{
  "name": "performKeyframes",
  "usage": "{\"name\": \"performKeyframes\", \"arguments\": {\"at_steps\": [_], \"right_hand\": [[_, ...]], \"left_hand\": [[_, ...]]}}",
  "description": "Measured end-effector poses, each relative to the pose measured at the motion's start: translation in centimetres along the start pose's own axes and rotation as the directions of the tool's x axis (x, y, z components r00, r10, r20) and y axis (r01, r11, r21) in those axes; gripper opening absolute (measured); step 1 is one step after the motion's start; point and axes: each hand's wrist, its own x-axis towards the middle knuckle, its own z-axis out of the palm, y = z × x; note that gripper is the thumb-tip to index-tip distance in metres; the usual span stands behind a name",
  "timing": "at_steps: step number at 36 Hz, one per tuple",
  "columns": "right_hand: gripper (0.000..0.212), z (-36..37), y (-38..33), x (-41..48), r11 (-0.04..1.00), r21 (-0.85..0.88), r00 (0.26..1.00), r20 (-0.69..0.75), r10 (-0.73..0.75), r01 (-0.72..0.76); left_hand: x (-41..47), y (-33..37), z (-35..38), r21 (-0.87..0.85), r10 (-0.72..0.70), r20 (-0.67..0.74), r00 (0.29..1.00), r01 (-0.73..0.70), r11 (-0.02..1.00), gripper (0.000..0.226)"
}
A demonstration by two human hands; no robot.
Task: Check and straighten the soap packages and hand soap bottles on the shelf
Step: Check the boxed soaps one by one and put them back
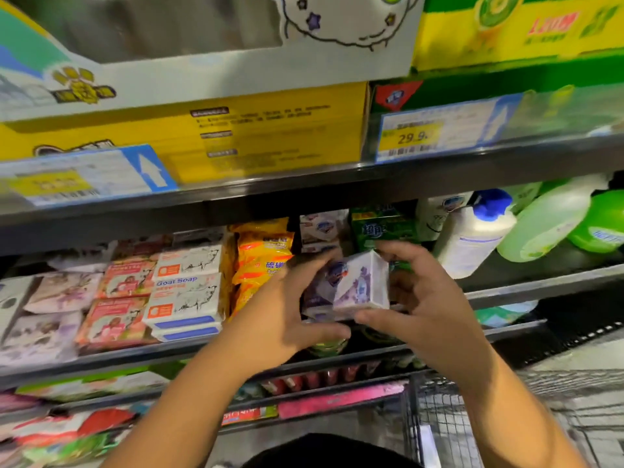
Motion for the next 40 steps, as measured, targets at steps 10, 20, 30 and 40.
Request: {"name": "performKeyframes", "arguments": {"at_steps": [10,20,30,40], "right_hand": [[0.064,1.3,-0.6,1.4,0.996,-0.068,0.998,0.048,-0.05,0.053],[0.06,9.3,-0.8,3.4,0.882,-0.454,0.977,0.095,0.193,-0.13],[0.062,24.6,-5.7,6.4,0.522,-0.833,0.904,0.352,0.242,0.185],[0.059,38.3,-4.1,7.0,0.406,-0.861,0.861,0.432,0.269,0.306]], "left_hand": [[-1.1,-0.4,-2.2,-0.109,0.007,-0.28,0.96,-0.038,0.993,0.07],[-5.6,-5.3,-9.8,0.096,-0.04,-0.295,0.955,0.071,0.993,0.047],[-15.7,-14.6,-20.2,0.19,-0.161,-0.553,0.818,0.312,0.931,0.064],[-21.6,-24.8,-30.0,0.17,-0.221,-0.532,0.818,0.358,0.918,0.07]]}}
